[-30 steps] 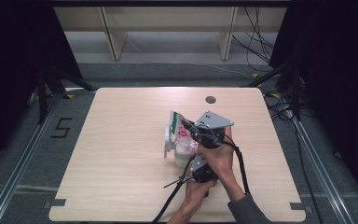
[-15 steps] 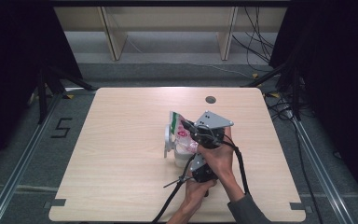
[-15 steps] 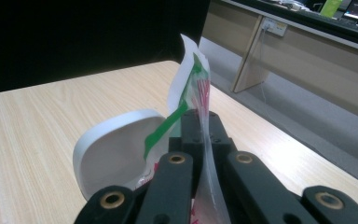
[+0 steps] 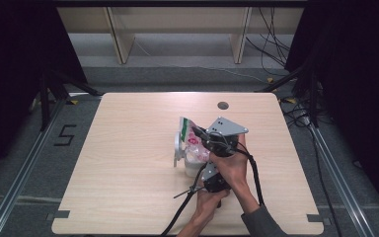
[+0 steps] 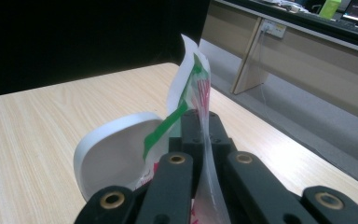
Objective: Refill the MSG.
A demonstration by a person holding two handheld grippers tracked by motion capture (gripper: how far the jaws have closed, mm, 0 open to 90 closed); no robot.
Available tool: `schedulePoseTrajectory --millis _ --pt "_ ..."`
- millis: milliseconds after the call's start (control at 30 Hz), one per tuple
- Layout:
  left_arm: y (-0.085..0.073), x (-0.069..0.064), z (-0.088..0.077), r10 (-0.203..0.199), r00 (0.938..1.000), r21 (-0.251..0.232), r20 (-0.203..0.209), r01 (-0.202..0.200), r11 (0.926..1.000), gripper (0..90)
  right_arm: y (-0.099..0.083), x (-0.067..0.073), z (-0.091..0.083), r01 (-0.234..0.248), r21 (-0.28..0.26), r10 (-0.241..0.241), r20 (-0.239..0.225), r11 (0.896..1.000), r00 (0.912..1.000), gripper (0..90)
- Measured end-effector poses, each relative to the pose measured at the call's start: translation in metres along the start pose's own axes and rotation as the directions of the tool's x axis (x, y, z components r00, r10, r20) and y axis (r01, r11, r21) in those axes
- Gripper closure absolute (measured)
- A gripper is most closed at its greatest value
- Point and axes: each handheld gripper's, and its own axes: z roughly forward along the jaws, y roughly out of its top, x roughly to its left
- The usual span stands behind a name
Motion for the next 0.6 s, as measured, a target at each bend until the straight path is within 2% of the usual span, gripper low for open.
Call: schedulePoseTrajectory --millis 33,67,167,267,367,400,467,600 --pt "0.0001 -0.0004 0.0 0.001 1.0 0.002 0.001 -0.001 1.0 79.4 0.0 -0.001 0.0 0.022 -0.015 -0.022 0.019 1.0 0.9996 90.0" --pt "0.0007 -0.0006 -0.0005 0.005 1.0 0.01 -0.004 -0.005 0.9999 79.4 0.0 -0.0009 0.0003 0.025 -0.021 -0.024 0.026 0.999 0.9994 90.0" --pt "0.0006 -0.0001 -0.0003 0.003 1.0 0.009 -0.004 -0.003 1.0 79.4 -0.0002 -0.0015 -0.0002 0.014 -0.004 -0.014 0.003 1.0 0.9999 90.0" --pt "0.0006 -0.0002 -0.0005 0.008 1.0 0.009 -0.003 -0.008 0.9999 79.4 -0.0001 -0.0009 -0.0004 0.005 -0.008 -0.005 0.007 1.0 1.0 90.0" --pt "0.0003 0.0001 0.0 0.004 1.0 0.007 0.002 -0.004 1.0 79.4 -0.0003 -0.0013 0.0002 0.031 -0.014 -0.031 0.032 0.999 0.999 90.0" --pt "0.0005 0.0003 0.0 0.004 1.0 0.007 0.001 -0.004 1.0 79.4 -0.0005 -0.0017 0.0004 0.037 -0.016 -0.036 0.031 0.999 0.9988 90.0" --pt "0.0006 0.0003 -0.0001 0.001 1.0 0.005 0.001 -0.001 1.0 79.4 -0.0005 -0.0002 0.0006 0.012 -0.007 -0.012 0.013 1.0 0.9998 90.0" --pt "-0.0002 0.0005 -0.0001 0.004 1.0 0.004 0.003 -0.004 1.0 79.4 -0.0002 -0.0012 0.0007 0.025 -0.019 -0.025 0.024 1.0 0.9994 90.0"
